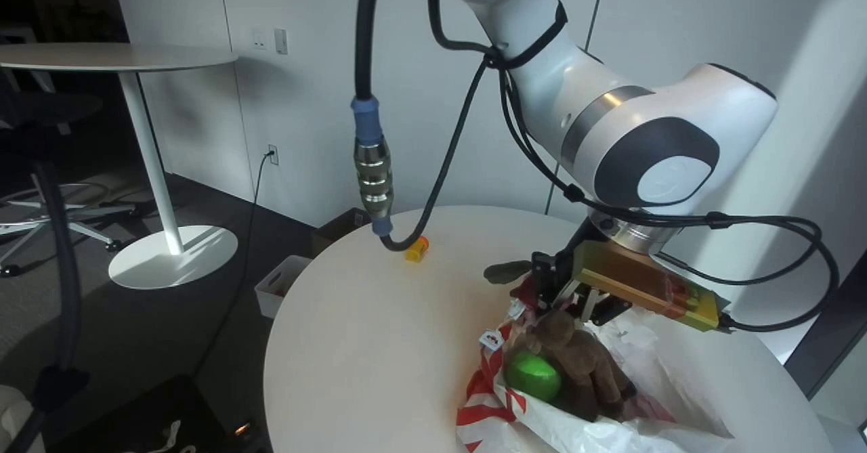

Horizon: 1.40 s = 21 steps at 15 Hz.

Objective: Put the items, which are on the table, inside the plastic

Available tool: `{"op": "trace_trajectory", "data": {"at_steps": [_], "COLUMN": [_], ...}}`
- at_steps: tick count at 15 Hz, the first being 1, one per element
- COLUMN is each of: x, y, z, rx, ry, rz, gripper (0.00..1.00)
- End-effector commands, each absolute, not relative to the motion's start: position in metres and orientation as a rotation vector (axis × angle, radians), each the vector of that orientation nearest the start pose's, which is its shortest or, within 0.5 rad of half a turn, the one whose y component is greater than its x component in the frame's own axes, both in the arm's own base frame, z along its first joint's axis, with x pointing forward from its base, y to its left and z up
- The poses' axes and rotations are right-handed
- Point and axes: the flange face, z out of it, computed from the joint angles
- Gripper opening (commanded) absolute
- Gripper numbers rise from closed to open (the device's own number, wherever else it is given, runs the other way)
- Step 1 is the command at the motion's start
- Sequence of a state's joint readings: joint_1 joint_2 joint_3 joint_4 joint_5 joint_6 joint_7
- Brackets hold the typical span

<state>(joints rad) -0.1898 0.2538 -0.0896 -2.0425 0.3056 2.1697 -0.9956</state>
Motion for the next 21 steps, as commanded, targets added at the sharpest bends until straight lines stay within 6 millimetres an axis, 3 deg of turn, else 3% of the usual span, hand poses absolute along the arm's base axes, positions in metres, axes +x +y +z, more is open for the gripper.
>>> {"op": "trace_trajectory", "data": {"at_steps": [1,4,5,8,10,11,12,13,17,18,20,21], "x": [0.560,0.557,0.538,0.536,0.522,0.520,0.527,0.507,0.482,0.477,0.469,0.468], "y": [-0.156,-0.155,-0.174,-0.197,-0.212,-0.216,-0.217,-0.205,-0.185,-0.182,-0.179,-0.177], "z": [0.313,0.313,0.258,0.221,0.176,0.163,0.164,0.148,0.130,0.129,0.127,0.125], "rx": [-2.886,-2.890,-2.896,-2.941,-2.962,-3.003,-3.018,-3.018,-3.022,-3.016,-3.029,-3.030], "ry": [-0.643,-0.637,-0.671,-0.665,-0.658,-0.699,-0.725,-0.779,-0.939,-0.950,-0.958,-0.978], "rz": [0.132,0.230,0.229,0.225,0.171,0.143,0.096,0.054,-0.136,-0.166,-0.226,-0.267], "gripper": [0.16,0.16,0.16,0.16,0.16,0.16,0.16,0.16,0.16,0.47,0.48,0.53]}}
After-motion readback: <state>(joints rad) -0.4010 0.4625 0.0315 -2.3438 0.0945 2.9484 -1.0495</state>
